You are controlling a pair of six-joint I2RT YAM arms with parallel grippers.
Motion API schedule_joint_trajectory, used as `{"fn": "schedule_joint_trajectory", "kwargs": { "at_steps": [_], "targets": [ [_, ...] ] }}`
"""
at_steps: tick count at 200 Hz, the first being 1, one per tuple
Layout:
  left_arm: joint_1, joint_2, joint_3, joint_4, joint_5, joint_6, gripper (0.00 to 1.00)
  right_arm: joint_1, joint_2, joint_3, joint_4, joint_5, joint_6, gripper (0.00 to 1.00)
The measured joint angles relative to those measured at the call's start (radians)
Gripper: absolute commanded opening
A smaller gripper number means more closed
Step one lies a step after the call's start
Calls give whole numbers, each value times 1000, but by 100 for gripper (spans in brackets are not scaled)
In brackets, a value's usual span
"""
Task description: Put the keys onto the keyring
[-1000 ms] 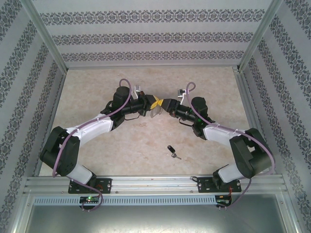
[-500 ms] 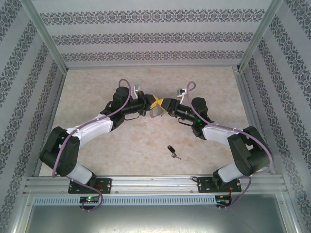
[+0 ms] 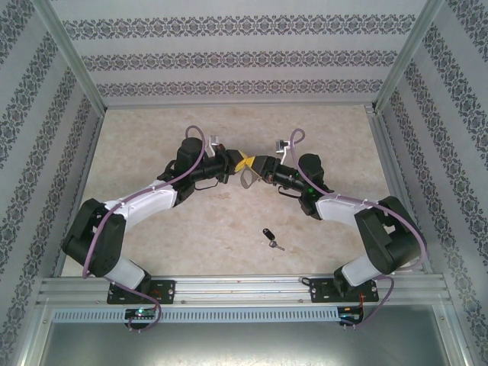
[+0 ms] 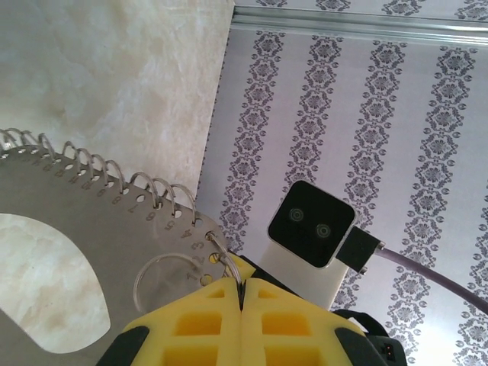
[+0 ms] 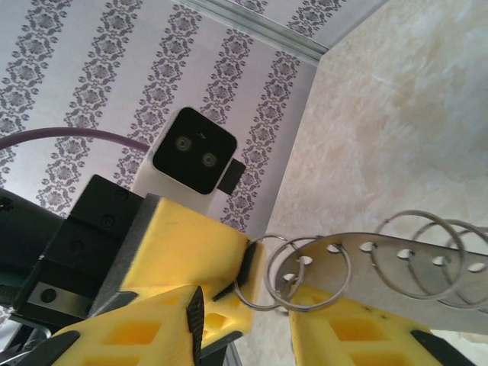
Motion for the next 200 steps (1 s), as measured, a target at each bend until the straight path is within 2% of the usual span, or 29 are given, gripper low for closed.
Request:
{"fn": "schedule_joint_trajectory", "kwargs": {
  "at_steps": [129, 171, 200],
  "targets": [
    [1, -20, -1, -1, -7, 0, 0, -17, -4, -53, -56, 68, -40, 37],
    [1, -21, -1, -1, -7, 0, 0, -64, -118, -82, -145, 92, -90, 38],
    [1, -21, -1, -1, -7, 0, 0, -53, -275, -66, -356, 148, -248, 49]
  ]
}}
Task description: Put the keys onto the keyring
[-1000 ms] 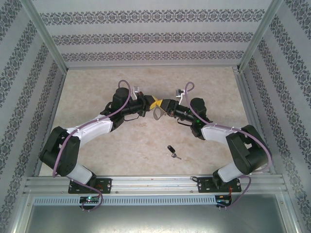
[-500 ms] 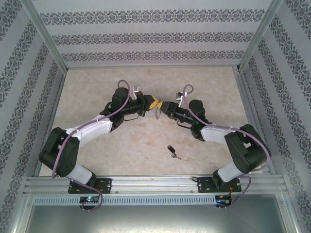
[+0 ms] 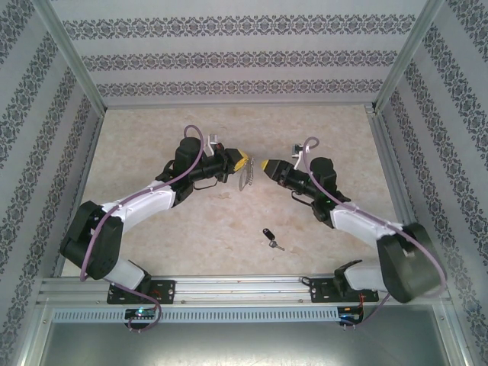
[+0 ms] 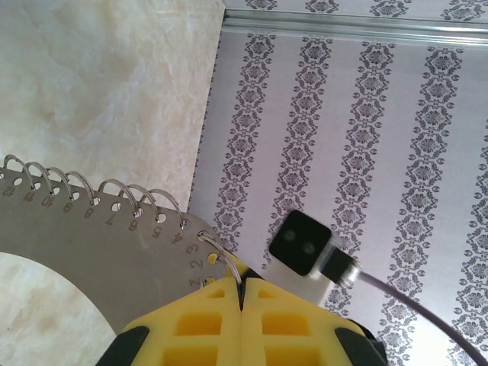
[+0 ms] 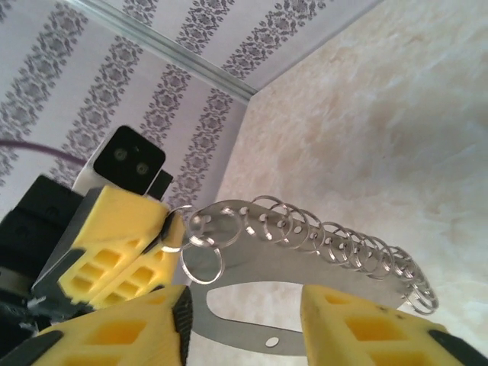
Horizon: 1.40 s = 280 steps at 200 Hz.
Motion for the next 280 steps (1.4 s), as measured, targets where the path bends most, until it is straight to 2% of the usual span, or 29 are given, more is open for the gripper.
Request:
{"fn": "schedule_joint_trajectory", "kwargs": {
  "at_steps": [22, 43, 70, 103, 144, 189, 230, 256, 280],
  "targets": [
    [0, -1, 0, -2, -1, -3, 0, 34, -106, 42, -177, 84, -185, 56],
    [0, -8, 0, -11, -1, -8, 0, 47, -160, 53, -254, 140, -338, 58],
    [0, -11, 0, -13, 0, -21, 0, 45, -165, 52, -299, 181, -496, 59],
    [0, -11, 0, -13, 12, -31, 0, 41, -127, 52, -290, 169, -618, 57],
    [0, -11, 0, -14, 19, -34, 0, 51, -54, 57, -280, 121, -680, 56],
    [0, -11, 0, -18, 28, -34, 0, 103, -14, 115, -279, 117, -711, 54],
    [0, -11, 1, -21, 38, -34, 0, 109, 39, 175, -274, 117, -733, 51],
    [0, -11, 1, -21, 44, -34, 0, 109, 75, 199, -273, 117, -744, 44],
    [0, -11, 1, -23, 45, -34, 0, 108, 101, 214, -274, 111, -755, 32]
  ]
}}
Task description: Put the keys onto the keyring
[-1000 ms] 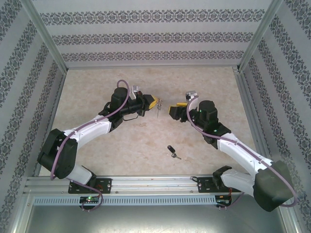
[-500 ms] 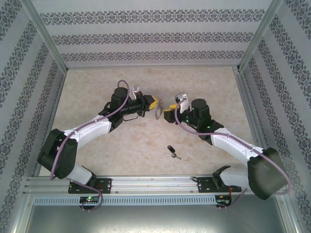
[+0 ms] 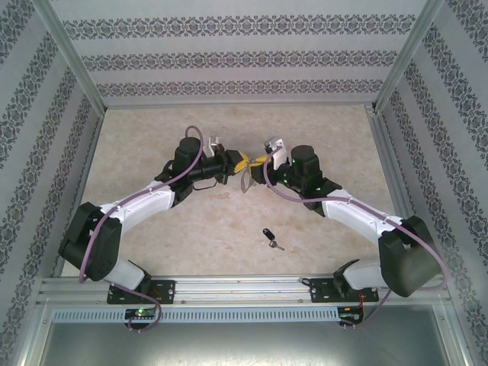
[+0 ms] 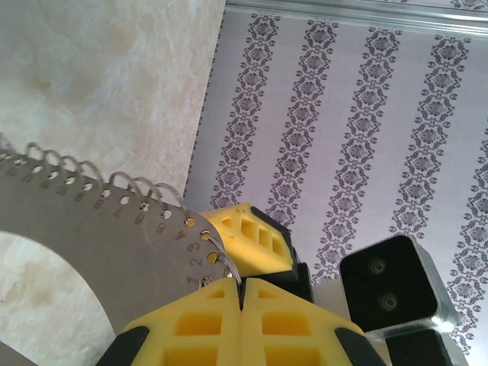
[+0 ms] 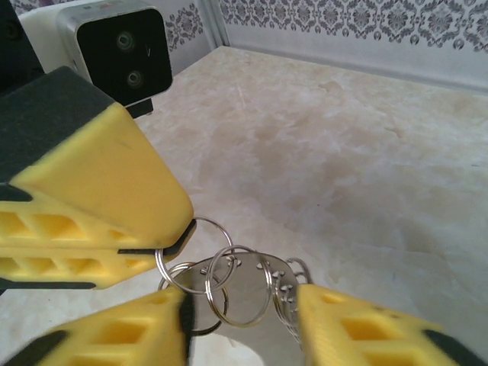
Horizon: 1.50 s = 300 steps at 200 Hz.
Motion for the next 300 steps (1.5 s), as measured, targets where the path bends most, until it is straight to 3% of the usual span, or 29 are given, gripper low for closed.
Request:
{"fn": "schedule_joint_trajectory", "kwargs": {
  "at_steps": [83, 142, 173, 184, 238, 273, 281, 294, 300],
  "targets": [
    [0, 0, 6, -1, 1, 0, 0, -2, 8, 14, -10, -36, -23, 0],
    [0, 0, 6, -1, 3, 0, 1, -2, 7, 14, -37, -43, -30, 0],
    [0, 0, 8, -2, 3, 9, 30, -2, 5, 14, -50, -43, -32, 0],
    [0, 0, 14, -1, 2, 5, 35, -2, 2, 14, -51, -42, -32, 0],
    [0, 0, 42, 11, 7, 8, 21, -22, -17, 14, -42, -42, -25, 0],
    [0, 0, 42, 11, 7, 9, 21, -29, -17, 14, -48, -19, -1, 0],
    [0, 0, 42, 11, 6, 11, 23, -29, -17, 14, -56, -6, 10, 13],
    [0, 0, 41, 11, 3, 21, 27, -29, -17, 14, -81, 27, 37, 22],
    [1, 0, 40, 10, 3, 30, 29, -29, -17, 14, -98, 45, 59, 31]
  ]
}}
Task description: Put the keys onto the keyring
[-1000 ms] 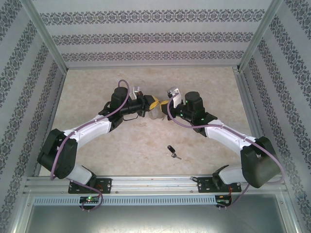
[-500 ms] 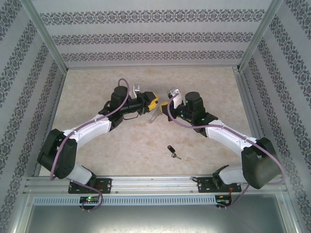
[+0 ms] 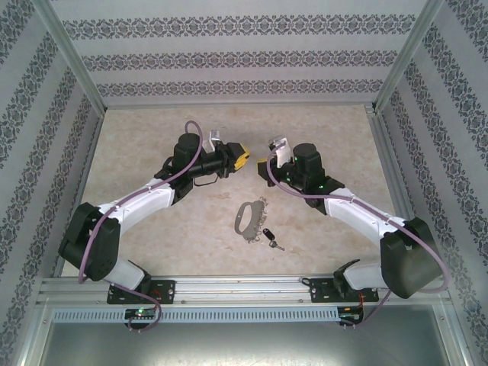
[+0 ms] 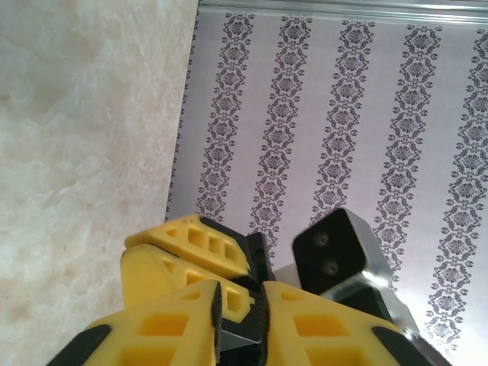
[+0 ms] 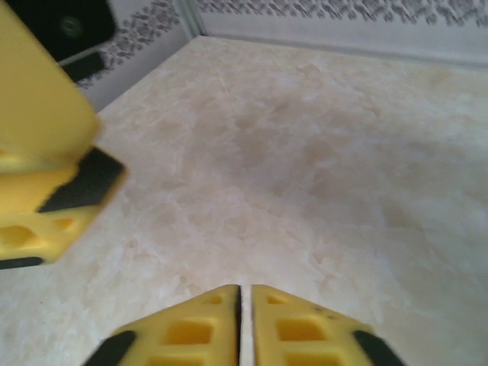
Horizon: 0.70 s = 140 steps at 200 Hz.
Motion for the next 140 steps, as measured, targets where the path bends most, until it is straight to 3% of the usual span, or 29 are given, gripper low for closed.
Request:
{"fn": "schedule_joint_trajectory", "kwargs": {
  "at_steps": [34, 60, 111, 125, 136, 140],
  "targets": [
    [25, -8, -31, -38, -23, 70, 42, -6, 0, -6, -118, 75, 116, 47],
    [54, -31, -71, -121, -51, 165, 50, 2, -4, -55, -171, 97, 197, 53],
    [50, -58, -74, -439, -89, 426, 53, 34, -63, -129, -287, 143, 286, 68],
    [19, -63, -77, -512, -97, 468, 52, 33, -76, -129, -300, 172, 293, 79],
    [-19, -72, -93, -549, -103, 481, 50, 32, -81, -129, -308, 196, 310, 96],
    [-34, -78, -105, -557, -106, 481, 49, 29, -82, -129, -311, 206, 307, 97]
  ]
}}
